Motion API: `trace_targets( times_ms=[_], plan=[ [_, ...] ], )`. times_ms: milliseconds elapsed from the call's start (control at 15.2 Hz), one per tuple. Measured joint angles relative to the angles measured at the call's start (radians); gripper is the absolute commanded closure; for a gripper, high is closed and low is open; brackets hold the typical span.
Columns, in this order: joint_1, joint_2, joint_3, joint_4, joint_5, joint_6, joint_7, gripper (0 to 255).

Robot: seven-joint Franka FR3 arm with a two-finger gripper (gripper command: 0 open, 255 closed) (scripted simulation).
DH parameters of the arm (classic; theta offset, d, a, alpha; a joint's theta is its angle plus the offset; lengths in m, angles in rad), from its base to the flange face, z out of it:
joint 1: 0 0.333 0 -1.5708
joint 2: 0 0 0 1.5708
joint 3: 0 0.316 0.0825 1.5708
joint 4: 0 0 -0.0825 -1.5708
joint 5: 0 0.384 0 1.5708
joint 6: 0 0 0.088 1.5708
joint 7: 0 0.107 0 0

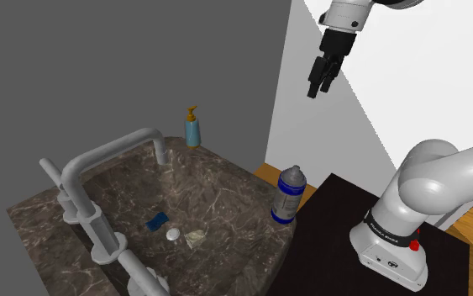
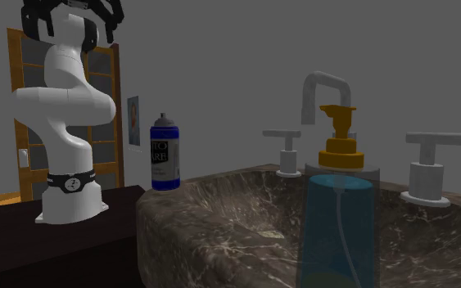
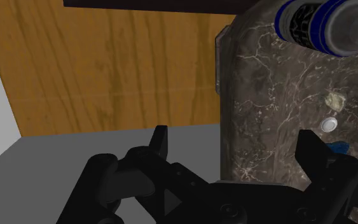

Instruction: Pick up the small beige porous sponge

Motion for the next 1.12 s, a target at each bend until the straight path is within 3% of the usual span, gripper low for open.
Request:
trace_targets(
  times_ms=[330,1122],
  plan=[
    [0.017,0.014,0.049,-0.058,0.033,0.073,0.046,0],
    [0.087,0.216,0.245,-0.202,0.141,0.434,0.209,0]
  ],
)
